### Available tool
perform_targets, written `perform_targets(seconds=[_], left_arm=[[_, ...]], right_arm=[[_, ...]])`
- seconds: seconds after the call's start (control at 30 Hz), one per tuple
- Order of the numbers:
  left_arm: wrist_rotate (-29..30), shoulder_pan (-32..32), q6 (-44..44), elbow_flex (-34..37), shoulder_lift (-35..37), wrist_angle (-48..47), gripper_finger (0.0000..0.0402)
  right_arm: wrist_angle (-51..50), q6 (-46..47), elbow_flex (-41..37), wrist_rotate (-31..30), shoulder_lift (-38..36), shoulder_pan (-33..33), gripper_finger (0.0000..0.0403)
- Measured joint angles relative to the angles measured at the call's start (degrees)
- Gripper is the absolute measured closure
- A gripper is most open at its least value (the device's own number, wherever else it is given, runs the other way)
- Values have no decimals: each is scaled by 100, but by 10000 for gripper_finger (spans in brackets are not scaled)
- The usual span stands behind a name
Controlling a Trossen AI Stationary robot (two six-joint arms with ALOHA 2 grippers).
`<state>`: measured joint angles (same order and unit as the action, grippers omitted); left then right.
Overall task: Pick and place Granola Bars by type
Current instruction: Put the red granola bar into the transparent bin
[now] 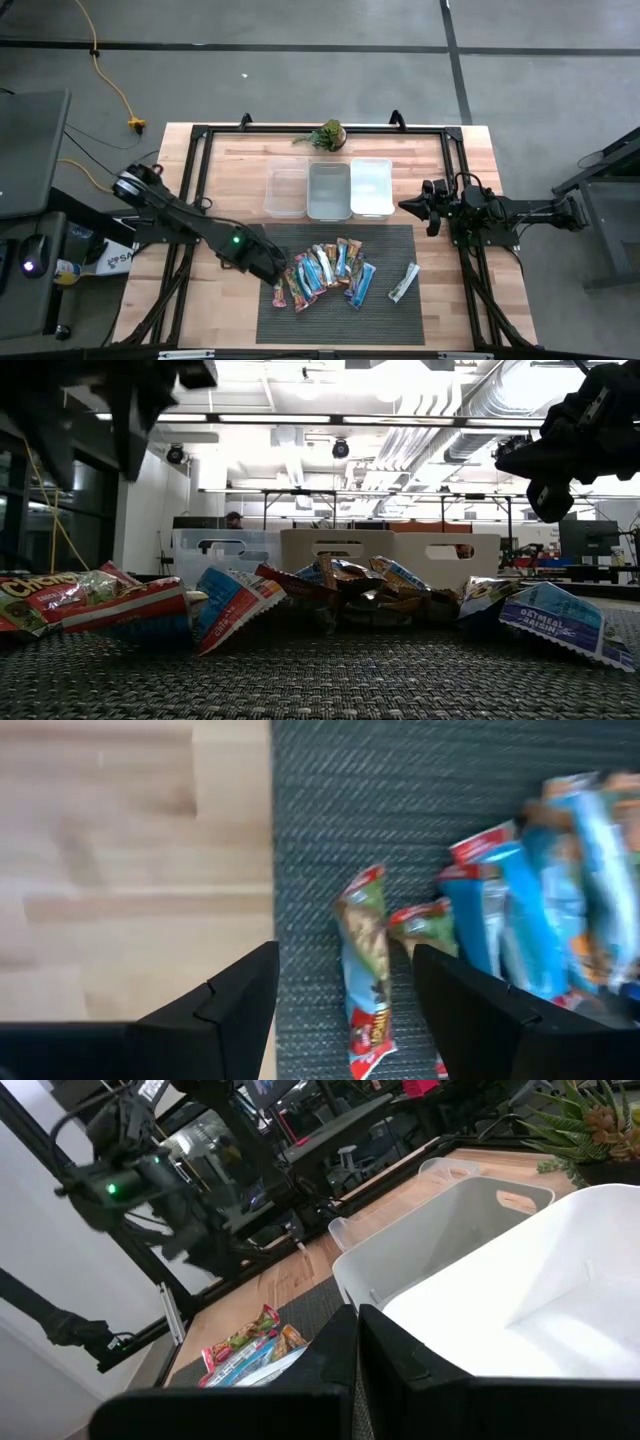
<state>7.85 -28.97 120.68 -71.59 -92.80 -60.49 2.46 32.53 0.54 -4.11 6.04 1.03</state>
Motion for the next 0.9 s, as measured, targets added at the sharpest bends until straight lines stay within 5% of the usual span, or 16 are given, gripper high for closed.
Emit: perform_targets(seconds=[0.37, 0.6, 0.9], left_arm=[[-527, 7, 712, -2, -809, 1488, 174], [-1103, 7, 861, -2, -1150, 1419, 174], [-1022, 9, 863, -7, -1320, 1444, 174]], right_arm=[[20, 0, 0, -4, 6, 0, 402], [4, 0, 0, 4, 74, -1, 402], [0, 0, 0, 2, 72, -1, 402]])
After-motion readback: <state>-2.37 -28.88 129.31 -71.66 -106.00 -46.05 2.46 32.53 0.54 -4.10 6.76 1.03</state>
